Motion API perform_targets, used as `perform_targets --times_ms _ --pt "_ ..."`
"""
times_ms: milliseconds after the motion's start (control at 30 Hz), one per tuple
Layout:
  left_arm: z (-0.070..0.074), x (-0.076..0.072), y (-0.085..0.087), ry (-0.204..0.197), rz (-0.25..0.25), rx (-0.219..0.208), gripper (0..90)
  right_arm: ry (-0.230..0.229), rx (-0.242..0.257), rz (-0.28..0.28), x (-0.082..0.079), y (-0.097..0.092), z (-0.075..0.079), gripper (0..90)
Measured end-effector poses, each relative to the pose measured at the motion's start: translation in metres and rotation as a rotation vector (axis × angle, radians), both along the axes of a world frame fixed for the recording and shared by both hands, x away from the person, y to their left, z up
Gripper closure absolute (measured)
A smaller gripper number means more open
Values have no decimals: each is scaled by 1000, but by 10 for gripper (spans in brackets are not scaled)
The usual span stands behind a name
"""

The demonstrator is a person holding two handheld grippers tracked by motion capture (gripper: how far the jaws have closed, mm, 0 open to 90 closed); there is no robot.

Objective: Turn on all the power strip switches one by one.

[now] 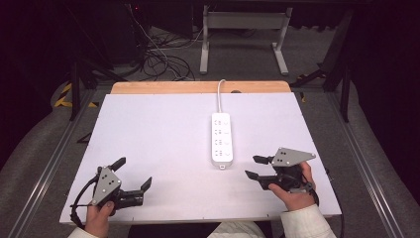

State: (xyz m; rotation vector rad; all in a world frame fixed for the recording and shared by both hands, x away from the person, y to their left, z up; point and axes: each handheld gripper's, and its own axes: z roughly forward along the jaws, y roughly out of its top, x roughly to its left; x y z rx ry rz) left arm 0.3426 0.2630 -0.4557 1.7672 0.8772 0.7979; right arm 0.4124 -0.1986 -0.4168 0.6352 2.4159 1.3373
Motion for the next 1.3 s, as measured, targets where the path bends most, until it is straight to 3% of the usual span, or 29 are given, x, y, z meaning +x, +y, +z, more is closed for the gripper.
perform_targets --times_ms 100,133,167,267,367,633,1300 --pt "0 0 0 -2 1 1 15 2 -8 2 4 4 5 520" --pt "0 0 0 -2 1 1 16 15 -14 3 7 7 7 653" --pt "0 0 0 -2 1 1 16 15 -14 3 7 7 7 653" --pt "0 0 0 -2 2 3 15 50 -14 -42 17 14 7 839" --pt "0 0 0 -3 1 6 15 61 -18 -41 22 18 9 896" --pt "0 0 0 -1 1 7 15 70 -30 -31 40 34 12 900" --pt "-1 0 0 6 3 4 16 146 -114 -41 72 65 -2 900"
